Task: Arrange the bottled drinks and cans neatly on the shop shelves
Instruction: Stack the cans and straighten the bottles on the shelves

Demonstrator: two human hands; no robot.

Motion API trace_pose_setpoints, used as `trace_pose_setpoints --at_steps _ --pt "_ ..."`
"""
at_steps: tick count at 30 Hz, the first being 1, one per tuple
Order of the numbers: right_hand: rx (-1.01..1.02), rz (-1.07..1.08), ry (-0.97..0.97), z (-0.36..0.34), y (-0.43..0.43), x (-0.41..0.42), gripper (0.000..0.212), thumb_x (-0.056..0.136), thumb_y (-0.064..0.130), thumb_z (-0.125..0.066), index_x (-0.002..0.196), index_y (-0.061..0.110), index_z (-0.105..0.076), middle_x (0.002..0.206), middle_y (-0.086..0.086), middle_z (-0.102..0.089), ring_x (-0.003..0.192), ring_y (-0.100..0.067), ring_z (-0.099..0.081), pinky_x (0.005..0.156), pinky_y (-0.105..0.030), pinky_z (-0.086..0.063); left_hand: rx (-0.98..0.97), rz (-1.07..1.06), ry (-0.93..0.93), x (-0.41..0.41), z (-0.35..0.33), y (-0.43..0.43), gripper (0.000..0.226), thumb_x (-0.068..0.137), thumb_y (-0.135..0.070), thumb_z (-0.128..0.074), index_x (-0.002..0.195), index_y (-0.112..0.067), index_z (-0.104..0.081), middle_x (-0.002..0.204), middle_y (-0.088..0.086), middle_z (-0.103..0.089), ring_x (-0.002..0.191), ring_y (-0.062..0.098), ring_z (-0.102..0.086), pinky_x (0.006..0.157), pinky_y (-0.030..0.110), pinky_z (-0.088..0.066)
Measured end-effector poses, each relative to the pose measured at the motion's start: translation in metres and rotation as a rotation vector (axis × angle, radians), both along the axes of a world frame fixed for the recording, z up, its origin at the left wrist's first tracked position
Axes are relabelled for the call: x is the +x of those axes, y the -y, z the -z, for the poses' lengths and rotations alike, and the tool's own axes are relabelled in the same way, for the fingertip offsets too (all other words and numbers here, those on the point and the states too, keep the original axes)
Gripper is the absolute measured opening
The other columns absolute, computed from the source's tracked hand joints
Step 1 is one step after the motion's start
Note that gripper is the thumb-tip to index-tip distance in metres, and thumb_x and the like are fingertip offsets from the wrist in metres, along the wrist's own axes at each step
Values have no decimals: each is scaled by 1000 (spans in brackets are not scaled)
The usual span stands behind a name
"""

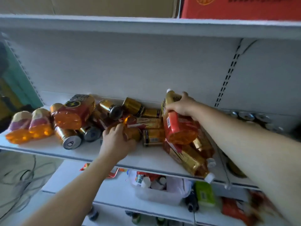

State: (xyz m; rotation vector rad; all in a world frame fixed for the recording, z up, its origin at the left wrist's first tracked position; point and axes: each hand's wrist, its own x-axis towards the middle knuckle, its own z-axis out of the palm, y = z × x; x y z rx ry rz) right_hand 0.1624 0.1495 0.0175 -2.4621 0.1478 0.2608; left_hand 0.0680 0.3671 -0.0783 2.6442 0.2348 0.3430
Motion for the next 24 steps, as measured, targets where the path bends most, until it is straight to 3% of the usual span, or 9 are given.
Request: trace_pose_setpoints --at_steps 3,6,9,11,13,15,19,22,24 --pt "386 61 70 -6 12 -26 105 71 30 -77 150 29 -7 117 -10 -49 84 -26 -62 69 -35 -53 -313 -62 120 2 -22 -12 66 68 -38 -78 126 -20 -52 114 6 -60 106 32 -52 90 37 -41" --pt "601 115 203 -1 19 -57 112 61 29 -80 150 32 -12 127 -6 -52 95 -28 -63 81 -45 -56 -664 -95 179 0 -39 -12 58 71 -34 -71 126 -26 -53 100 3 -61 92 27 -60 78 37 -48" --pt "668 139 346 7 23 -93 120 40 37 -81 144 33 -21 122 -1 -59 102 -25 -62 85 -51 -55 -938 -21 199 -4 -50 6 48 81 -21 -68 125 -31 -51 88 -10 -56 83 14 -61 71 31 -52" --pt "667 173 441 11 33 -114 118 45 33 -84 144 38 -21 124 4 -56 109 -20 -59 89 -48 -52 -983 47 192 -6 -56 26 52 79 -18 -71 126 -27 -49 97 -7 -58 87 12 -60 69 26 -49" --pt "670 222 521 15 50 -136 113 57 24 -85 145 42 -17 126 8 -52 114 -15 -55 93 -45 -49 -1024 114 168 -7 -58 51 56 74 -23 -74 124 -25 -48 111 -1 -61 99 20 -62 80 35 -53" --pt "672 272 613 16 74 -157 114 57 24 -83 145 46 -15 131 9 -49 118 -14 -53 96 -46 -48 -1071 180 134 -11 -60 79 52 75 -24 -74 120 -31 -49 116 0 -60 102 23 -62 84 42 -54" --pt "720 421 778 13 132 -196 109 53 19 -78 142 44 -21 117 17 -54 106 -5 -59 86 -36 -52 -1146 382 43 -26 -65 140 46 75 -19 -76 113 -36 -56 117 0 -61 101 23 -63 83 42 -55" --pt "801 496 894 12 181 -223 109 54 12 -71 147 34 -19 111 17 -55 92 4 -63 68 -15 -52 -1076 514 35 -41 -68 199 51 81 -19 -72 122 -40 -50 119 -6 -53 108 17 -56 84 34 -51" --pt "850 546 911 16 213 -241 107 59 13 -68 149 35 -16 114 12 -54 94 -4 -65 65 -19 -52 -1042 559 43 -52 -69 243 51 82 -18 -71 122 -37 -47 119 -6 -52 110 14 -53 86 29 -48"
